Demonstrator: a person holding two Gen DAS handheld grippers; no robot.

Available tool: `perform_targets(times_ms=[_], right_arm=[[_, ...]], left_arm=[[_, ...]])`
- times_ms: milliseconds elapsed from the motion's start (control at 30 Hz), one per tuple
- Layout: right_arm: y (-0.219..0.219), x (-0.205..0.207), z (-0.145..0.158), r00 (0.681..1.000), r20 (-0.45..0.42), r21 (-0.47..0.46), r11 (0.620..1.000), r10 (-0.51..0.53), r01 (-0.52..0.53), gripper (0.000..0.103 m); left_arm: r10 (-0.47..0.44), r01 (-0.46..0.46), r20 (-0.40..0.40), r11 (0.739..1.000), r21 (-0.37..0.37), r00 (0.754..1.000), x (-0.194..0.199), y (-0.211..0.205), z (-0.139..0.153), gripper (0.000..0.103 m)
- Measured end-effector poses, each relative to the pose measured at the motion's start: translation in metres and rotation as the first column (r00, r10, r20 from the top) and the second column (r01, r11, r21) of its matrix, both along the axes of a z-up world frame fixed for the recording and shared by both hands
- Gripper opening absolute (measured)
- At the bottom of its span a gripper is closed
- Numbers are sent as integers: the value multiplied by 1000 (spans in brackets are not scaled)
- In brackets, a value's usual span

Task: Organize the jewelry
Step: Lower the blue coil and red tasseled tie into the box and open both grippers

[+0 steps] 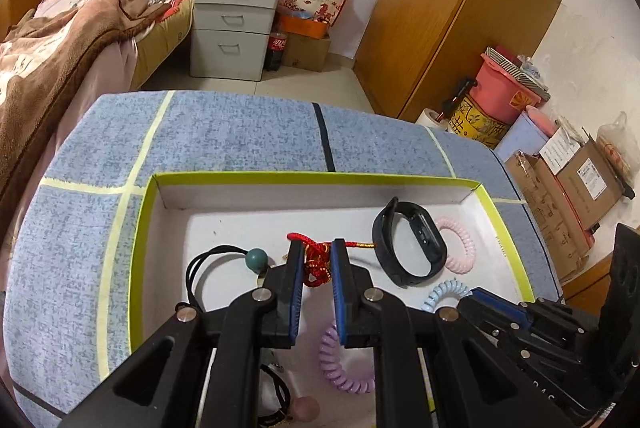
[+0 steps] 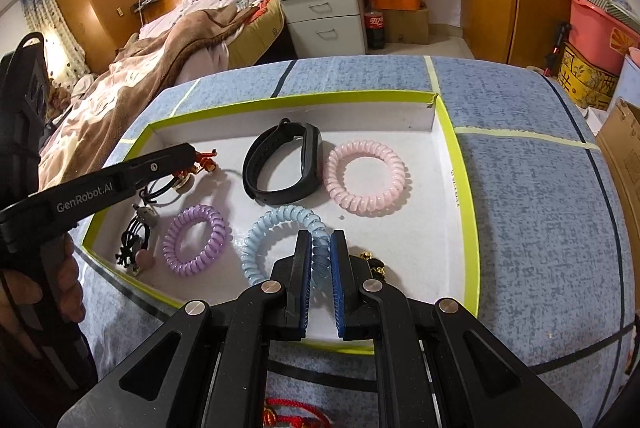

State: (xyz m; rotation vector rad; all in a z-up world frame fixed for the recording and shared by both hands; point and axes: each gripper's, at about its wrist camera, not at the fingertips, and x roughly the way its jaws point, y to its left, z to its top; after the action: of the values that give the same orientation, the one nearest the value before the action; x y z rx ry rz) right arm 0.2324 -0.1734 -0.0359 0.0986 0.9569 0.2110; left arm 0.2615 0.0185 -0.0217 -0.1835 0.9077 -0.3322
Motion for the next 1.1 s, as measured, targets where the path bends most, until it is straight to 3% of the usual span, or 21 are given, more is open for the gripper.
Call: perform_targets(times_ms=[267, 400, 567, 700, 833, 1100], right_arm=[[2, 3, -1, 1000, -7, -4, 1000, 5, -5, 10], [4, 2, 0, 1000, -5, -16, 1000, 8, -8, 10], [4, 2, 0, 1000, 2, -16, 1000, -1, 1, 12], [4, 0, 2, 1000, 8, -14, 1000, -2, 2, 17], [3, -3, 6, 1000, 19, -8, 1000, -5, 6, 36], [3, -15, 16, 999, 46, 6, 1000, -4, 4, 36]], left_arm=[[10, -9, -18, 1000, 25, 1000, 0, -1, -5, 16], [13, -13, -20, 999, 31, 1000, 0, -1, -6, 29], [-1, 1, -5, 999, 37, 1000, -4, -3, -2, 38], [0, -1, 5, 999, 45, 1000, -7, -5, 1, 39], [1, -1, 6, 999, 43, 1000, -12, -4, 5, 45], [6, -8, 38, 999, 49, 999, -30, -1, 19, 51]])
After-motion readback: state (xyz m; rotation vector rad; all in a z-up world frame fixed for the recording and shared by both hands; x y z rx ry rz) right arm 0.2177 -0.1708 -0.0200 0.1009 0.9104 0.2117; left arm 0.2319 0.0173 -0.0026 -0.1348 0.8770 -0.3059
